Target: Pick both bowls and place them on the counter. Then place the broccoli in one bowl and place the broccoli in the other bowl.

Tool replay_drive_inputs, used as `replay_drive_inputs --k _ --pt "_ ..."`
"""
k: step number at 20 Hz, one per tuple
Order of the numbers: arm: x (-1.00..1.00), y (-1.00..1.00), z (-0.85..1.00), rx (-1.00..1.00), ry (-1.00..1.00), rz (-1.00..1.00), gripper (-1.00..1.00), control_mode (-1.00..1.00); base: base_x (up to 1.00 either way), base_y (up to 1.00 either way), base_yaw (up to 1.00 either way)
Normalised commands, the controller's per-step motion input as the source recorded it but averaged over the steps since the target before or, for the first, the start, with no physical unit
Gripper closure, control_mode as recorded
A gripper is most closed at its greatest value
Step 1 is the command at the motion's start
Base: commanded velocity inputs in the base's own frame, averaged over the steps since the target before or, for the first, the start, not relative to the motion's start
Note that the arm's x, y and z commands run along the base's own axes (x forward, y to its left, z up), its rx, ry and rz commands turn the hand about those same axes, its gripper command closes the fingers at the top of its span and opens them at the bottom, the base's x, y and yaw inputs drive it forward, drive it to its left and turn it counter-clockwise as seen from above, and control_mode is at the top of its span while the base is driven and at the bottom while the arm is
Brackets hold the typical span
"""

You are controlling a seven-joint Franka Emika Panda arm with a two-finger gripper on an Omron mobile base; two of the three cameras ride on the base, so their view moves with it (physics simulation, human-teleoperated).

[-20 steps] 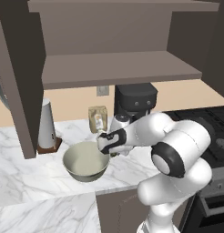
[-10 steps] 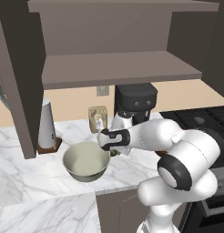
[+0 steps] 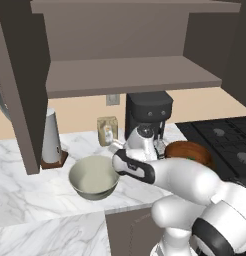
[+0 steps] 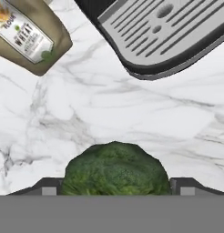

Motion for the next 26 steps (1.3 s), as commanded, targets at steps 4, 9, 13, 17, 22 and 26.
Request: replay_drive_inputs --k 4,9,13,17,22,26 --pt "-0.21 -0.10 0.65 0.00 -0.06 0.00 1.00 -1.00 0.00 0.00 0.00" --pt "-0.29 -0.15 0.63 0.00 -0.04 0.00 1.00 -1.00 0.00 0.00 0.00" --pt "-0.43 0.01 0.52 0.00 -0.01 0.00 1.00 -1.00 0.00 0.00 0.00" --pt "-0.30 0.61 0.23 0.01 0.00 0.02 1.00 -1.00 0.00 0.00 0.00" --pt "-0.07 0.67 0.22 0.00 0.00 0.04 1.00 -1.00 0.00 0.00 0.00" --pt "-0.02 0.61 0.06 0.00 0.08 0.05 1.00 -1.00 0.00 0.00 0.00"
